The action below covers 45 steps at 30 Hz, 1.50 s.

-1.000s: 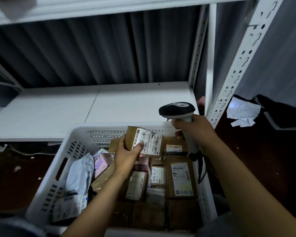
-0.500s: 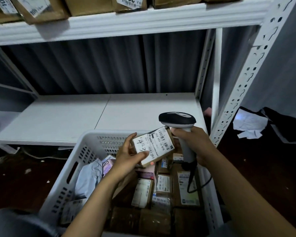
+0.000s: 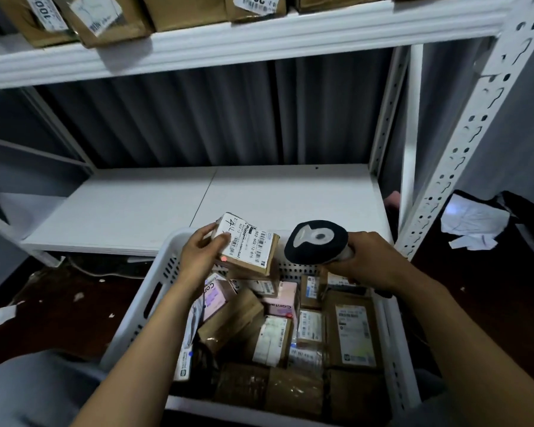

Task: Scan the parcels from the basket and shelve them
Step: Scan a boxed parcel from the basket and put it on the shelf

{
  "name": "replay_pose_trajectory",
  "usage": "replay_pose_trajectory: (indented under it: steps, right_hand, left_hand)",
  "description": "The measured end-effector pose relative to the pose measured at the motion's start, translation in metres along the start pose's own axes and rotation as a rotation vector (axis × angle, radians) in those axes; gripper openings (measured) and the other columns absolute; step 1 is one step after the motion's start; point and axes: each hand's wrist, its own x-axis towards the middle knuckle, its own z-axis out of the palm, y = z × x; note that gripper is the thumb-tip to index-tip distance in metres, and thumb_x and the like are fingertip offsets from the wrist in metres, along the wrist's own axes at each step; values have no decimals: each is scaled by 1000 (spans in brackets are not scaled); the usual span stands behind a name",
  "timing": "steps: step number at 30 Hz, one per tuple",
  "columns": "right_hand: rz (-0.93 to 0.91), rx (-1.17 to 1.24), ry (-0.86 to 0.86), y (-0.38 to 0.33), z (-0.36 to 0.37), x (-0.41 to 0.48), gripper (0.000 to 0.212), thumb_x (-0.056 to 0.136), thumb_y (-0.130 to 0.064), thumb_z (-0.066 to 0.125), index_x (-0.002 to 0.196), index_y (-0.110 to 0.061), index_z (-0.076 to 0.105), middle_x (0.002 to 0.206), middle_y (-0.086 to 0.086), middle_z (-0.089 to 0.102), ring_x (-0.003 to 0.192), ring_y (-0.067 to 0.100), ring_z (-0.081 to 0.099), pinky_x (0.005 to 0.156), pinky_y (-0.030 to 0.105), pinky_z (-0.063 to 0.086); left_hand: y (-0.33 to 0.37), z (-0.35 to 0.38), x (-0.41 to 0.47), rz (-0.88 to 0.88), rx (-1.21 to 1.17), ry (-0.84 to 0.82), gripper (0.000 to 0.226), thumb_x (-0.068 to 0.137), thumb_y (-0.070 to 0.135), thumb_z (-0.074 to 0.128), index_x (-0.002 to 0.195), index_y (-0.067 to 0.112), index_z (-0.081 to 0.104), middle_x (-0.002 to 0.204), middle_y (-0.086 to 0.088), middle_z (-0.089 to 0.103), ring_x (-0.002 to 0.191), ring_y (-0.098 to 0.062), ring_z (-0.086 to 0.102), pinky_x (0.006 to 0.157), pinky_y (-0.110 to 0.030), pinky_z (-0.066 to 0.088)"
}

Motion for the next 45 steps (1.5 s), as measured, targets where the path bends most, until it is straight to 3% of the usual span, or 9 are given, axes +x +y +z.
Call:
replay_pose_trajectory:
  steps: [5, 11, 18, 26, 29, 31, 33, 39, 45]
  right_hand:
    - [-13, 14, 32, 0, -5, 0, 14, 80, -22, 77, 89, -20, 66, 79, -4, 68, 65, 3, 59, 50, 8, 42]
    - [7, 66, 41, -1, -8, -2, 14, 80, -20, 77, 90, -15, 68, 78, -3, 68, 64, 10, 63, 51, 15, 47]
    - [22, 105, 36, -2, -10, -3, 13, 80, -18, 77, 85, -17, 65, 76, -3, 67, 61, 10, 61, 49, 17, 46]
    - [52, 169, 73, -11, -16, -6, 13, 81, -19, 76, 88, -13, 66, 78, 1, 69, 66, 15, 65, 50, 19, 50]
    - [96, 292, 91, -15, -16, -12, 11, 84, -17, 73, 90, -14, 64, 76, 0, 68, 60, 6, 65, 47, 14, 46]
    - [124, 380, 134, -21, -14, -20, 10, 85, -15, 72, 90, -12, 64, 73, 1, 68, 54, 1, 64, 48, 14, 48]
    - [149, 467, 204, -27, -9, -31, 10, 87, -16, 69, 93, -10, 65, 74, 4, 72, 59, 4, 68, 56, 19, 56]
    - [123, 760, 517, -52, -17, -62, 5, 82, -15, 75, 83, -11, 74, 83, 11, 76, 88, 29, 72, 92, 52, 53]
    - [31, 957, 757, -93, -65, -81, 6, 84, -9, 72, 91, -9, 71, 96, 27, 71, 84, 31, 68, 86, 48, 54]
  left_hand:
    - [2, -5, 2, 32, 84, -75, 40, 89, 16, 65, 128, 22, 59, 107, -3, 71, 95, -20, 70, 82, -36, 56]
    - [4, -4, 0, 46, 99, -98, 44, 89, 15, 65, 132, 20, 57, 110, -3, 71, 92, -16, 70, 73, -28, 55]
    - [6, 1, 0, 63, 102, -91, 45, 90, 17, 66, 133, 20, 57, 114, -5, 69, 96, -19, 69, 80, -32, 56]
    - [20, 2, -14, 80, 108, -80, 49, 94, 24, 59, 141, 25, 44, 110, -6, 69, 87, -13, 67, 55, -10, 48]
    - [28, 6, -25, 81, 107, -92, 55, 95, 30, 56, 146, 34, 34, 107, -2, 69, 93, -15, 67, 75, -26, 52]
    - [36, 9, -35, 74, 111, -131, 60, 95, 33, 55, 148, 39, 27, 112, -3, 70, 99, -18, 67, 94, -41, 51]
    - [47, 16, -46, 73, 90, -190, 62, 95, 34, 55, 148, 42, 23, 117, -3, 69, 103, -20, 66, 101, -46, 46]
    - [103, 41, -80, 116, -87, -340, 51, 95, 28, 55, 139, 43, 35, 121, 4, 66, 98, -14, 68, 69, -26, 52]
    - [156, 58, -113, 185, -103, -472, 42, 92, 33, 61, 129, 30, 41, 120, 3, 63, 91, -14, 67, 65, -33, 58]
